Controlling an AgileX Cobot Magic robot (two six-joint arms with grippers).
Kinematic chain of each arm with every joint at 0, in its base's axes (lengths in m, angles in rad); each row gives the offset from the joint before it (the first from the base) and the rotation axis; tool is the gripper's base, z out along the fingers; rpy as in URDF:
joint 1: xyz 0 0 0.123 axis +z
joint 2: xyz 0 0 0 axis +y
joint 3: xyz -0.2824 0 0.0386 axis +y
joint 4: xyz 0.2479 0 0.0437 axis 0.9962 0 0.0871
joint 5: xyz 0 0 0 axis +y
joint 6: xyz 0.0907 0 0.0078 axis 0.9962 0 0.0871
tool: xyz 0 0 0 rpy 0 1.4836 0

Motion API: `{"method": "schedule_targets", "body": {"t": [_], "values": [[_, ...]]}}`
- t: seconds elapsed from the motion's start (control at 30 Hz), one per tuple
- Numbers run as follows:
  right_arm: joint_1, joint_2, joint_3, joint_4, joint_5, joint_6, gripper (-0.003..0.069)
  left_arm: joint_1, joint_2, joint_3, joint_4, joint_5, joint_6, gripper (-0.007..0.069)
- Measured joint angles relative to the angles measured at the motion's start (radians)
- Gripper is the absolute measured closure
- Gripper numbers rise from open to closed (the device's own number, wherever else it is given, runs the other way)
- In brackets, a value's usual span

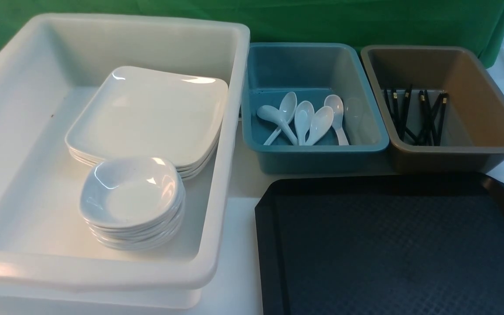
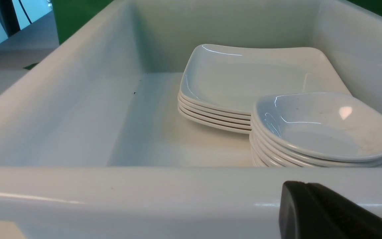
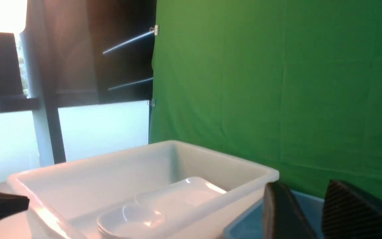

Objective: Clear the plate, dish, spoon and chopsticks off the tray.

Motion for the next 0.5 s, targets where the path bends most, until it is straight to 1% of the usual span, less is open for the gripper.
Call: {"method": "schedule_targets", "body": {"t": [0.1, 0.13, 0.2, 0.23, 0.33, 0.37, 0.4, 0.43, 0.47, 0.5], "values": [[-0.002, -0.001, 0.042, 0.003, -0.014, -0.009, 0.0422, 0.0, 0.0, 0.0, 0.0, 0.0, 0.0, 0.0621], [-0.016, -0.009, 0.069, 0.004, -0.016, -0.012, 0.0422, 0.0, 0.0, 0.0, 0.0, 0.0, 0.0, 0.0621], [-0.084, -0.018, 0.119, 0.005, -0.018, -0.02, 0.0422, 0.0, 0.0, 0.0, 0.0, 0.0, 0.0, 0.0621], [-0.123, -0.018, 0.136, 0.005, -0.021, -0.024, 0.0422, 0.0, 0.0, 0.0, 0.0, 0.0, 0.0, 0.0621], [-0.288, -0.018, 0.247, 0.002, -0.021, -0.037, 0.0422, 0.0, 0.0, 0.0, 0.0, 0.0, 0.0, 0.0621], [-0.3, -0.018, 0.255, 0.002, -0.021, -0.036, 0.0422, 0.0, 0.0, 0.0, 0.0, 0.0, 0.0, 0.0621], [-0.39, -0.017, 0.323, 0.002, -0.022, -0.052, 0.0422, 0.0, 0.0, 0.0, 0.0, 0.0, 0.0, 0.0621], [-0.455, -0.017, 0.377, 0.002, -0.022, -0.058, 0.0422, 0.0, 0.0, 0.0, 0.0, 0.0, -0.005, 0.0621], [-0.508, -0.017, 0.413, 0.002, -0.022, -0.058, 0.0422, 0.0, 0.0, 0.0, 0.0, 0.0, -0.005, 0.0621], [-0.537, -0.017, 0.441, 0.002, -0.012, -0.058, 0.0422, 0.001, 0.0, 0.0, 0.0, 0.0, -0.003, 0.0621]]}}
